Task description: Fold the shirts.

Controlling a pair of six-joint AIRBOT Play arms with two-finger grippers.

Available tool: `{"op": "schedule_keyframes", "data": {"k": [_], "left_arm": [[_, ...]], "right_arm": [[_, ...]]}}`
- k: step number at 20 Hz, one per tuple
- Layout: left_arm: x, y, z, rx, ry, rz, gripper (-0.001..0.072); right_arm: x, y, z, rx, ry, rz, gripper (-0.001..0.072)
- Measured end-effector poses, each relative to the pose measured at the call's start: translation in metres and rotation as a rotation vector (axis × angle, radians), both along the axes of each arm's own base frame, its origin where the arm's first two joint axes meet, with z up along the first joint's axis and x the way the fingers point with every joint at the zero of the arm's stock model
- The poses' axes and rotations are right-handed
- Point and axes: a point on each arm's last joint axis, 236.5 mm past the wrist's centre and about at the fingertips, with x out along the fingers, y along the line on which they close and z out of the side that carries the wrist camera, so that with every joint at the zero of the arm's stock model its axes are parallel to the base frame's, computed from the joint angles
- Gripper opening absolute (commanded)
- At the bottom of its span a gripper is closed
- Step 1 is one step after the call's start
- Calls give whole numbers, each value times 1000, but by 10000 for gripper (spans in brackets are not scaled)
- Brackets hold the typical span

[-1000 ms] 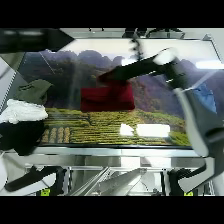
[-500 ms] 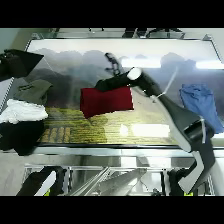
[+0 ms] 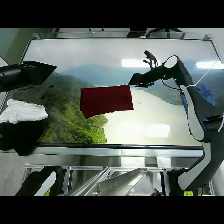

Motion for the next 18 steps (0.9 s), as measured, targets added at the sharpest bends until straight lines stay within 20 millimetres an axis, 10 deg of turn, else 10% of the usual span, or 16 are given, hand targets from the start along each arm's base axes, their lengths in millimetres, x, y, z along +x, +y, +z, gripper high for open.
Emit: {"op": "schedule_keyframes", "data": {"k": [8, 11, 13, 18], "left_arm": [[12, -9, -28, 17, 77, -43, 20], [13, -9, -31, 18, 86, -45, 20], [13, -9, -32, 18, 87, -46, 20], [13, -9, -32, 21, 89, -50, 20]], "right_arm": [[-5, 11, -82, 51, 173, -18, 524], [-13, 33, -88, 92, 188, 17, 414], [-16, 44, -93, 89, 180, 37, 106], [-17, 62, -58, 137, 110, 92, 16]]}}
